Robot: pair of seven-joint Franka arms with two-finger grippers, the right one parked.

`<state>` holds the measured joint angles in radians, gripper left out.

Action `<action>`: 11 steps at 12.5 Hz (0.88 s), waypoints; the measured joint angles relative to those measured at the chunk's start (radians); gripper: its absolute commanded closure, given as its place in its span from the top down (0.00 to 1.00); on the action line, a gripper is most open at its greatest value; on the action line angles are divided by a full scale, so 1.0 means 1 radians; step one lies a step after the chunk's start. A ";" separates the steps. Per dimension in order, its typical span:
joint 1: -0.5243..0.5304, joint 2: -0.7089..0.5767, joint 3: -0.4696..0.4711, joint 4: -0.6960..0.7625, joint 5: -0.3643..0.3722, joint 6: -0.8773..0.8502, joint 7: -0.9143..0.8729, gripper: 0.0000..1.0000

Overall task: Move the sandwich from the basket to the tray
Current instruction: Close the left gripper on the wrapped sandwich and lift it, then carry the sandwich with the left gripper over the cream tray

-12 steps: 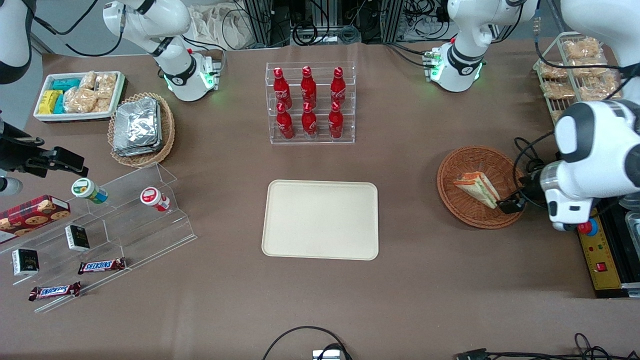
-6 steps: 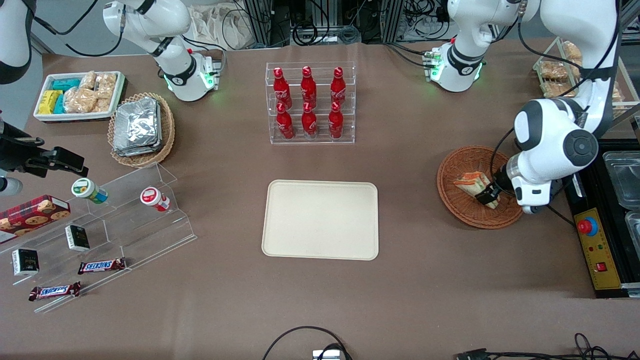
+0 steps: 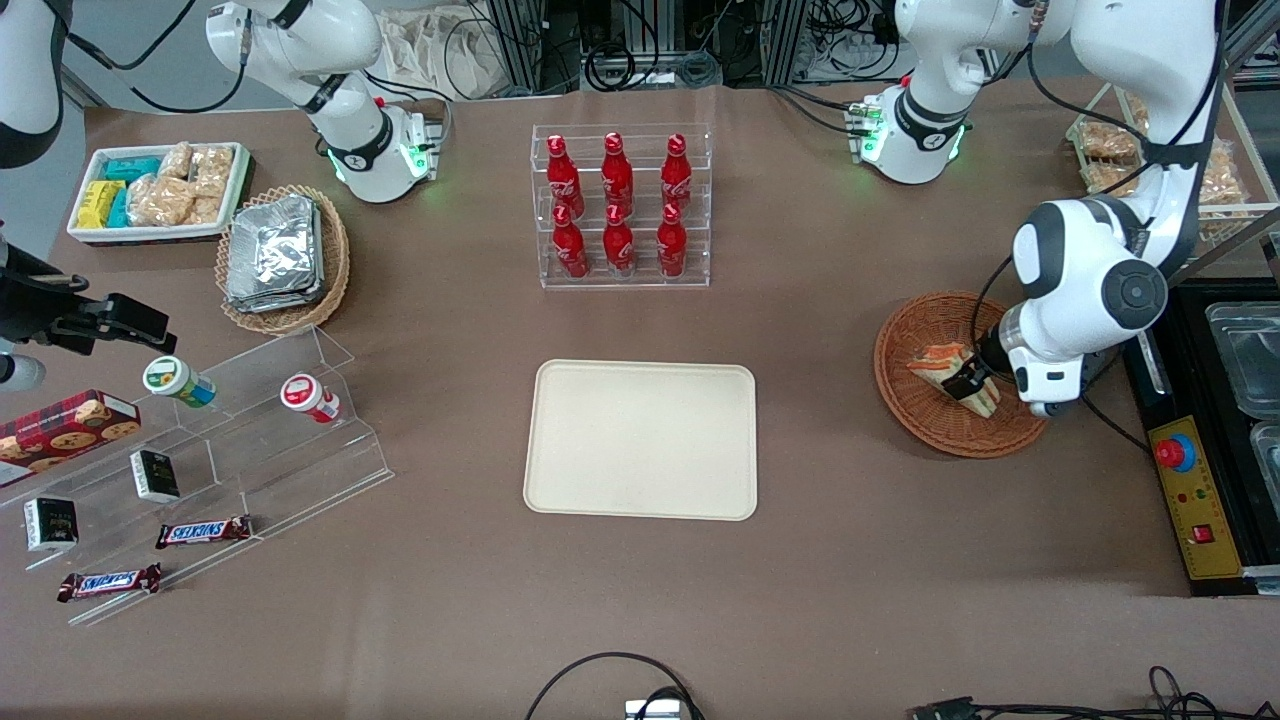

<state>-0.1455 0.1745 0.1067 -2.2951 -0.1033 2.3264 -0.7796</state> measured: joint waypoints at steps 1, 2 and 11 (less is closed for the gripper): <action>0.000 0.008 0.000 -0.025 0.000 0.038 0.000 1.00; 0.000 0.016 0.000 -0.042 0.000 0.059 0.000 0.91; 0.001 -0.030 0.004 -0.017 0.003 0.065 0.005 0.00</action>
<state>-0.1448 0.1447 0.1104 -2.3116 -0.1005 2.3912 -0.7747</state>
